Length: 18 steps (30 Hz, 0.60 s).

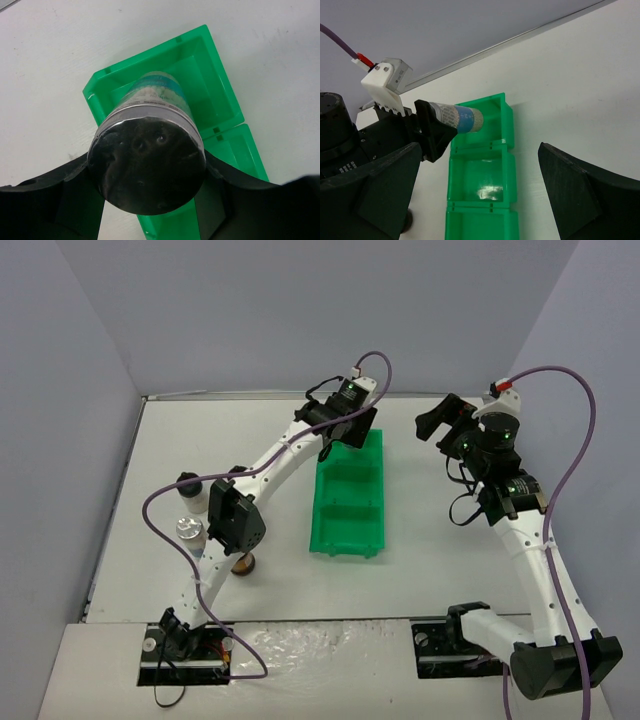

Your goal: Organize the condiment bottles

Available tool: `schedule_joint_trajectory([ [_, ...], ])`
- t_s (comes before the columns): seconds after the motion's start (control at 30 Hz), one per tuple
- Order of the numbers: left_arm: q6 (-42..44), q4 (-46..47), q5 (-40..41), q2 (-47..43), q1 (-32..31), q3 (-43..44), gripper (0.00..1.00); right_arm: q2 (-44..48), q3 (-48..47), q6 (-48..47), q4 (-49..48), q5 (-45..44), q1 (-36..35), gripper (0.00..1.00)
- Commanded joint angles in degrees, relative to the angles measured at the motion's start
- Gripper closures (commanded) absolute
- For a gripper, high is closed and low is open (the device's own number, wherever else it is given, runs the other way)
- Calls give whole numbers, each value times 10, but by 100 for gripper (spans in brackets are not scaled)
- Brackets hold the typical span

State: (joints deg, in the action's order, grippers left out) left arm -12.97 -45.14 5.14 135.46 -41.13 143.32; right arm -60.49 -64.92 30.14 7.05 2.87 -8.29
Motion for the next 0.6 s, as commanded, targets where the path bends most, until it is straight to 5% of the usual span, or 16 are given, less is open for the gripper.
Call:
schedule_joint_trajectory([
  [0.0,5,57,-2,-39,3,20,100,15,6,-7,-18,-13,-1,0],
  [0.57,18,49,-51,3,-16,41,100,13,22,-5,-19,-17,-4,0],
])
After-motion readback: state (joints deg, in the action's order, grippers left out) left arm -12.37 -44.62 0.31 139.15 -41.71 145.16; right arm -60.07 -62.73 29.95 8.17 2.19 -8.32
